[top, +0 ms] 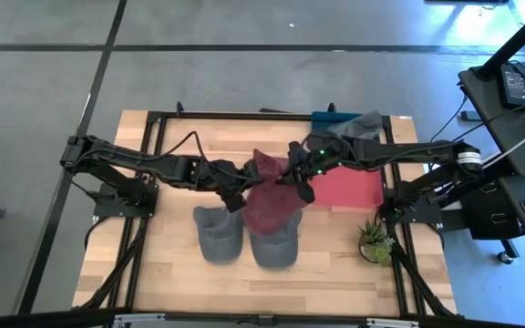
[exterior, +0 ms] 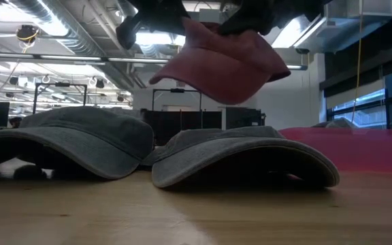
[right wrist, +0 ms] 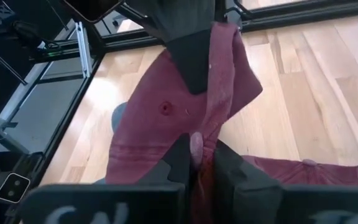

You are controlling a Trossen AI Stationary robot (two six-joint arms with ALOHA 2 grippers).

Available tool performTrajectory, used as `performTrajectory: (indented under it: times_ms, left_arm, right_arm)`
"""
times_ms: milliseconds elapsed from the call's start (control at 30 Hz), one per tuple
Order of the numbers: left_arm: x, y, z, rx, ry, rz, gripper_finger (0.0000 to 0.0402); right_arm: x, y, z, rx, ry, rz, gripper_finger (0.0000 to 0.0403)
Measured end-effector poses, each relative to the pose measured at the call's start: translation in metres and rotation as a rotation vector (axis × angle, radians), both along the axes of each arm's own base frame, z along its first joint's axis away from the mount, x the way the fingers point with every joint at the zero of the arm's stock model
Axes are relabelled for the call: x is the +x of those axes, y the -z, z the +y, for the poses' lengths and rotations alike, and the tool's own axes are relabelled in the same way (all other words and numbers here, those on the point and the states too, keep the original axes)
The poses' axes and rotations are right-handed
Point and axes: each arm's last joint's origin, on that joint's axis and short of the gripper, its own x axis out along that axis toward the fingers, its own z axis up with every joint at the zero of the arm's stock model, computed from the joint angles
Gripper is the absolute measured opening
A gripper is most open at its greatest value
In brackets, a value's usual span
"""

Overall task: Pick & Place hat
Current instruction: Put the left red cap into the pink bin

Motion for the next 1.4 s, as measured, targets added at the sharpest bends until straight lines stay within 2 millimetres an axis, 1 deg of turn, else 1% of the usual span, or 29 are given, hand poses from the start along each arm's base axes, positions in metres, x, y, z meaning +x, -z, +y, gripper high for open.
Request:
performTrajectory:
  times_ms: [133, 233, 367, 567, 633, 767, 867, 967, 1033, 1133, 1267, 1400]
  left_arm:
    - [0.000, 0.000, 0.001, -0.014, -0.030, -0.009, 0.0040]
    - [0.000, 0.000, 0.001, -0.032, -0.043, -0.013, 0.0056]
    - [0.002, -0.002, 0.009, -0.120, -0.106, -0.063, 0.0092]
    - [0.003, -0.008, 0.020, -0.255, -0.217, -0.164, 0.0156]
    - [-0.003, -0.017, 0.024, -0.296, -0.224, -0.205, 0.0172]
    - [-0.026, -0.051, 0.032, -0.427, -0.219, -0.372, 0.0193]
    - [-0.046, -0.067, 0.045, -0.618, -0.276, -0.458, 0.0202]
    - [-0.066, -0.075, 0.060, -0.812, -0.332, -0.501, 0.0205]
    - [-0.075, -0.070, 0.067, -0.907, -0.343, -0.530, 0.0204]
    - [-0.085, -0.055, 0.076, -1.010, -0.367, -0.618, 0.0202]
    - [-0.093, -0.032, 0.083, -1.070, -0.398, -0.756, 0.0201]
    - [-0.094, -0.007, 0.086, -1.098, -0.387, -0.808, 0.0200]
  right_arm:
    - [0.000, -0.001, 0.000, -0.002, 0.000, -0.002, 0.0027]
    - [-0.001, 0.000, 0.000, 0.003, 0.002, 0.004, 0.0028]
    - [-0.001, 0.000, 0.000, -0.031, -0.013, 0.002, 0.0030]
    - [-0.003, 0.000, -0.003, -0.082, 0.046, 0.014, 0.0029]
    - [-0.005, -0.002, -0.005, -0.070, 0.073, 0.019, 0.0030]
    - [-0.014, -0.006, -0.011, -0.046, 0.120, 0.039, 0.0028]
    - [-0.025, -0.014, -0.013, -0.035, 0.154, 0.044, 0.0028]
    - [-0.036, -0.020, -0.013, -0.005, 0.193, 0.062, 0.0032]
    - [-0.045, -0.024, -0.012, 0.013, 0.224, 0.072, 0.0032]
    - [-0.061, -0.030, -0.010, 0.030, 0.301, 0.108, 0.0028]
    - [-0.081, -0.041, -0.008, 0.064, 0.411, 0.104, 0.0028]
    - [-0.106, -0.050, -0.006, 0.090, 0.519, 0.108, 0.0030]
